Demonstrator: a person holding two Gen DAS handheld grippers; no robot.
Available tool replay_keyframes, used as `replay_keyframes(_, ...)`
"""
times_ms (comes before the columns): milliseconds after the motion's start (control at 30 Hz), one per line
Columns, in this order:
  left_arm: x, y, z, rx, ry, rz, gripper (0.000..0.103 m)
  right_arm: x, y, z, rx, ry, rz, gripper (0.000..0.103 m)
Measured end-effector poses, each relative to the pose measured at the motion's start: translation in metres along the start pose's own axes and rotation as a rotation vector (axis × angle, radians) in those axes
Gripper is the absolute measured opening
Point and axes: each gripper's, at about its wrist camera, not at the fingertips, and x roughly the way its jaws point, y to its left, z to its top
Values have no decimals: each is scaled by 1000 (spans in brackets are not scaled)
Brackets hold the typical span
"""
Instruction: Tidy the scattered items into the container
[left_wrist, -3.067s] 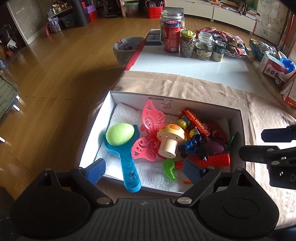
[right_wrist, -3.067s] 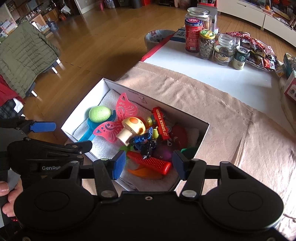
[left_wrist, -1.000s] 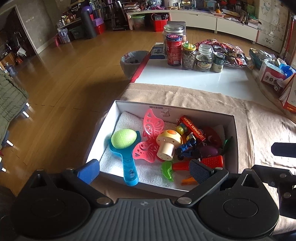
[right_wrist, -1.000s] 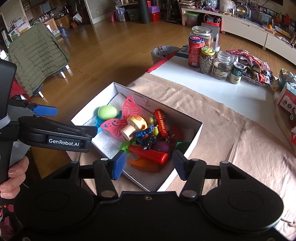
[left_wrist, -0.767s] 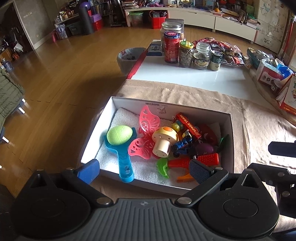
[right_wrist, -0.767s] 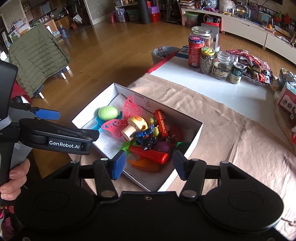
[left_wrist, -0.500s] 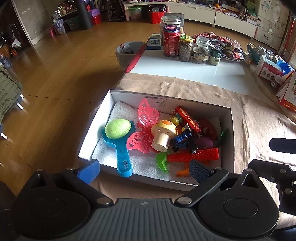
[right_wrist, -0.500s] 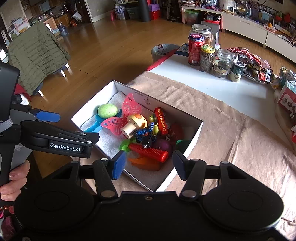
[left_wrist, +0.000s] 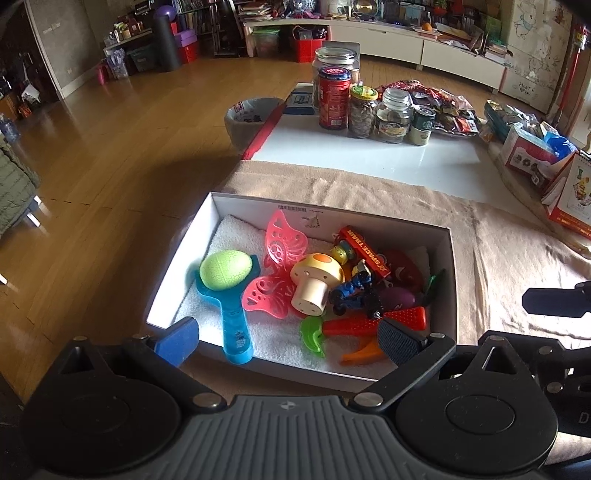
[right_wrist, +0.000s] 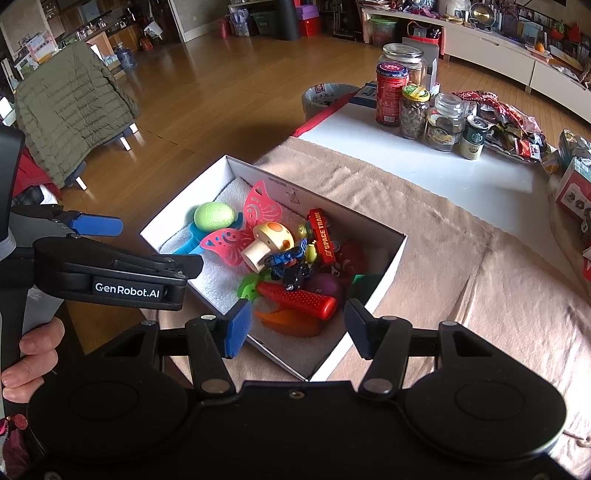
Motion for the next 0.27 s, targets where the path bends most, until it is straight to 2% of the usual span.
replay_keyframes(267,2,1,-1,6,12,0,102,1,0,0,2,0,0,55)
